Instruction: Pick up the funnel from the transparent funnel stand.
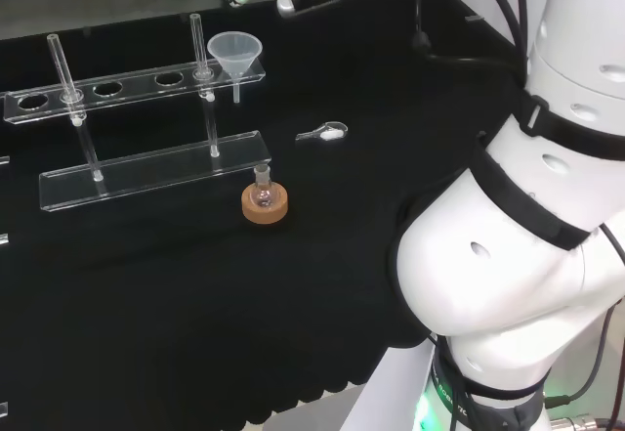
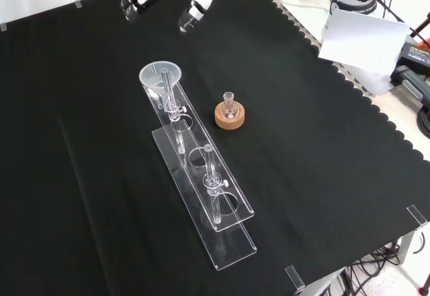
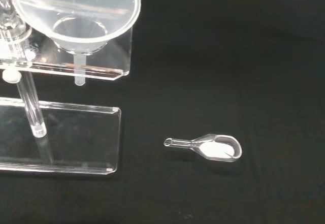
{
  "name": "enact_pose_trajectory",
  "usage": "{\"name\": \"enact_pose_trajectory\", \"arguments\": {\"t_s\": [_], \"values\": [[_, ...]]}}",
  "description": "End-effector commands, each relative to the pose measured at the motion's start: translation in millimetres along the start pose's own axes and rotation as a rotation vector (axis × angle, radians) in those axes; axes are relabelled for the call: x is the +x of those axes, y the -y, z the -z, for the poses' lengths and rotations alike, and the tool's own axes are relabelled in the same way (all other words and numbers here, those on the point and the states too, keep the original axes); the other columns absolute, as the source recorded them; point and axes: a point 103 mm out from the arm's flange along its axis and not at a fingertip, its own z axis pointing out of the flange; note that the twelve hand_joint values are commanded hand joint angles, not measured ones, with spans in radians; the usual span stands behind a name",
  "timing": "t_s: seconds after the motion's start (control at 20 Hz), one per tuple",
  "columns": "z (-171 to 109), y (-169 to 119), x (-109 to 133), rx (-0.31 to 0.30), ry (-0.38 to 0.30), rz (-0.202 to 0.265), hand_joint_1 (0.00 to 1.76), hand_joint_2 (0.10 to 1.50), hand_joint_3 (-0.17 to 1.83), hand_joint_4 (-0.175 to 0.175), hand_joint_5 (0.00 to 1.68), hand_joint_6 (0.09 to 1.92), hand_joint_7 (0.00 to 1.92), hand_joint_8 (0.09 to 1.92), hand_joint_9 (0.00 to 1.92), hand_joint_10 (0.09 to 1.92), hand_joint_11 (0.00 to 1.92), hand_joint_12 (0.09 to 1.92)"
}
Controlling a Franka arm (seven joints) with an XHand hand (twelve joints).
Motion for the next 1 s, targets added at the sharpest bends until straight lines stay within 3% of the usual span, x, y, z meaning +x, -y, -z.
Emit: {"name": "enact_pose_trajectory", "arguments": {"t_s": [0.05, 0.45, 1.0], "values": [[-8.4, -15.3, 16.1, 0.027, -0.010, 0.049, 0.27, 0.92, 0.25, -0.002, 0.15, 0.09, 0.00, 0.51, 0.17, 0.73, 0.03, 1.46], [-24.9, -30.8, 41.8, 0.088, 0.029, 0.029, 0.41, 0.82, 0.21, -0.001, 0.11, 0.09, 0.00, 0.56, 0.18, 0.75, 0.06, 1.47], [-39.6, -47.2, 50.7, 0.138, 0.042, 0.082, 0.55, 0.74, 0.19, 0.020, 0.10, 0.09, 0.00, 0.35, 0.03, 0.86, 0.16, 1.53]]}}
